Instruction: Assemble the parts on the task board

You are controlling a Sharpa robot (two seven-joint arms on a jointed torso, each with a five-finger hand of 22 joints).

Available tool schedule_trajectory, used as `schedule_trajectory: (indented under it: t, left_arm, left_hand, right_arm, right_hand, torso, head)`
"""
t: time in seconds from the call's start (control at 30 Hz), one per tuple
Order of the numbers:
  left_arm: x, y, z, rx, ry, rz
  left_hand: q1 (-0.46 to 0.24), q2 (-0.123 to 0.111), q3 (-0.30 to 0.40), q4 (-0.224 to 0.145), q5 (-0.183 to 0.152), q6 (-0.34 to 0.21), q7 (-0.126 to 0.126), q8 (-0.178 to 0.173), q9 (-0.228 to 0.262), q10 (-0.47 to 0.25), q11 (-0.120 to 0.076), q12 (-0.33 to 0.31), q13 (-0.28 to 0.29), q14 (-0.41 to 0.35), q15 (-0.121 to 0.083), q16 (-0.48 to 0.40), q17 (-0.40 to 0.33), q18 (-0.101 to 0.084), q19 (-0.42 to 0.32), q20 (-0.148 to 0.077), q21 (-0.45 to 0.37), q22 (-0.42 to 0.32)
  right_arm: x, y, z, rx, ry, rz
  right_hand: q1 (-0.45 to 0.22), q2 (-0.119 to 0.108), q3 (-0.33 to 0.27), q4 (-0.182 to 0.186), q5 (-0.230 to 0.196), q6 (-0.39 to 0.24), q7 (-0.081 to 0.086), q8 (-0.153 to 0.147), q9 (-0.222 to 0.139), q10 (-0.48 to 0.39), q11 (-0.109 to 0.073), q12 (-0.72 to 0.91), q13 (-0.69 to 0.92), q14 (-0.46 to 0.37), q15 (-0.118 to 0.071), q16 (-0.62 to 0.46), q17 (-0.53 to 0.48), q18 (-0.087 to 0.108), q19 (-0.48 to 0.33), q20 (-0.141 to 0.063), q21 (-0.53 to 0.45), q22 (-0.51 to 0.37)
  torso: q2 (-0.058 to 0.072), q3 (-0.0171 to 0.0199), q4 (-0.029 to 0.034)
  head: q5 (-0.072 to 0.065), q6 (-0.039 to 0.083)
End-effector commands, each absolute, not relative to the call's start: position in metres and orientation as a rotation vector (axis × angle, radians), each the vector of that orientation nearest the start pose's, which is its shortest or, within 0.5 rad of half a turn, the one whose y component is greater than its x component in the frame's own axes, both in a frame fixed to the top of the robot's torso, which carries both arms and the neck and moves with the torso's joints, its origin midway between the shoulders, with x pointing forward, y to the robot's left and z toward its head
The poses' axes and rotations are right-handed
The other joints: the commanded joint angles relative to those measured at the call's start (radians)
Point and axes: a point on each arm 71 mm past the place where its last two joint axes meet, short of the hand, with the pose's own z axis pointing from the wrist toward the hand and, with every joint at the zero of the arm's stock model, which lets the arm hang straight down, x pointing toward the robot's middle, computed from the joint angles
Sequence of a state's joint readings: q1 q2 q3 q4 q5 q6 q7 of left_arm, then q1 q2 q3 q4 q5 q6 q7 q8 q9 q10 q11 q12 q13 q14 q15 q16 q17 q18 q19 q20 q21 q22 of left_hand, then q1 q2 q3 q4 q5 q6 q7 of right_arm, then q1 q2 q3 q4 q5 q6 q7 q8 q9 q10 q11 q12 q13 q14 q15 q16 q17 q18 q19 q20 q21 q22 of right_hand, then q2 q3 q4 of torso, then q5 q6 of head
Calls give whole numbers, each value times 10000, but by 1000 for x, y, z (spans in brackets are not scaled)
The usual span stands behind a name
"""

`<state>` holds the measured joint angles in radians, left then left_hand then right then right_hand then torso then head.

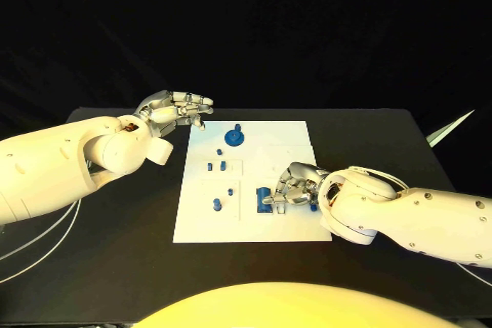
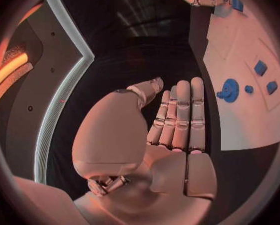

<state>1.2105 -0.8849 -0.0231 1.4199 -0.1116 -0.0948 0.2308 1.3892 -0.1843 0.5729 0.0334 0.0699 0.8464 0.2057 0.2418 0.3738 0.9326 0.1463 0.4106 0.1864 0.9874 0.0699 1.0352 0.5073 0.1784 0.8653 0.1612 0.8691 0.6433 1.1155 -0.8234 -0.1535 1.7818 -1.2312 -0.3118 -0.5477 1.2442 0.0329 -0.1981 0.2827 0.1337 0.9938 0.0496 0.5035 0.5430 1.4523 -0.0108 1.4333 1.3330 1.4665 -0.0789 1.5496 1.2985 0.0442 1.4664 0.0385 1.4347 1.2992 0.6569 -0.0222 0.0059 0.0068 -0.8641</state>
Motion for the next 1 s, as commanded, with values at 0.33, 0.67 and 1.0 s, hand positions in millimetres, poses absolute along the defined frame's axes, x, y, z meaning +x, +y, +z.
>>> schedule_trajectory:
  t: [0.33,0.67,1.0]
  left_arm:
    - [505,249,-181,-10524,16203,-15017]
    - [505,250,-181,-10536,16159,-15011]
    - [505,249,-181,-10525,16101,-15024]
  left_hand:
    - [-156,114,-58,161,205,-131,53,156,-17,-203,-7,138,-101,-91,20,-100,-92,58,149,42,-171,-137]
    - [-156,114,-58,161,205,-131,53,156,-17,-203,-7,138,-101,-91,20,-100,-92,58,149,42,-171,-137]
    - [-156,114,-58,161,205,-131,53,156,-17,-203,-7,138,-101,-91,20,-100,-92,58,149,42,-171,-137]
  right_arm:
    - [394,-146,-254,1609,20921,5931]
    - [394,-175,-239,2674,19539,6139]
    - [399,-221,-228,2620,19719,4791]
  right_hand:
    - [601,-9,211,-74,101,63,-28,112,42,464,-143,-1,1336,1009,-79,143,2563,-230,843,-182,198,2433]
    - [817,-155,303,-14,107,-245,124,-177,-84,418,-26,-76,1302,1004,4,133,2542,-220,828,-135,131,2417]
    - [1172,-411,466,-26,107,-362,264,-482,-202,300,109,-262,1194,988,132,100,2470,-206,805,-23,45,2395]
  torso:
    - [1,19,-6]
    - [-9,9,-53]
    - [-5,2,-88]
  head:
    - [-10,18]
    - [-54,101]
    - [-313,193]
